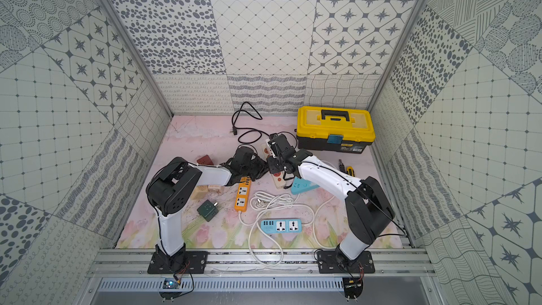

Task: Pull the plug off the socket
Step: Remove the plug from the socket, then place the plug at the center of the board.

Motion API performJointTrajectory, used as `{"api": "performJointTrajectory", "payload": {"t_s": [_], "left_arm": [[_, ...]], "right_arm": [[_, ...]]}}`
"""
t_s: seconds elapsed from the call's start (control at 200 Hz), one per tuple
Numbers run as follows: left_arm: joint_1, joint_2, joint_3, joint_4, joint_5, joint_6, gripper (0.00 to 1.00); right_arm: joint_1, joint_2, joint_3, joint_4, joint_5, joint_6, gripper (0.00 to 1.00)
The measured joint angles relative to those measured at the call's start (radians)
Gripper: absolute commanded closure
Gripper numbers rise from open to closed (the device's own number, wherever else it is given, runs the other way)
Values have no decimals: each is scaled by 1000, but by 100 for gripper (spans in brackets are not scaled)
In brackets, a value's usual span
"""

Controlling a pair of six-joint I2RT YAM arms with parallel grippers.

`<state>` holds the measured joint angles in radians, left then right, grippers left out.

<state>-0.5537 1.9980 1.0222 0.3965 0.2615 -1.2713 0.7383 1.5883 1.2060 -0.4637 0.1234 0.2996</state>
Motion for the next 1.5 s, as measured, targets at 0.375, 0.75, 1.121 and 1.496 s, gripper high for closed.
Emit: {"api": "performJointTrajectory", "payload": {"t_s": [0.375, 0.75, 1.121, 1.496], "left_arm": [[19, -108, -66, -51, 25, 97, 53], [72, -521, -323, 92, 190, 314, 44], [164, -1126, -601, -14, 24, 552, 0], [196, -1352, -680, -171, -111, 614, 0]], "right_arm": [[-105, -323, -283, 62, -39, 32, 78], [-229, -375, -554, 551, -549, 297, 78], [-71, 127, -262, 760, -664, 408, 77], [26, 599, 360, 474, -602, 341, 73]]}}
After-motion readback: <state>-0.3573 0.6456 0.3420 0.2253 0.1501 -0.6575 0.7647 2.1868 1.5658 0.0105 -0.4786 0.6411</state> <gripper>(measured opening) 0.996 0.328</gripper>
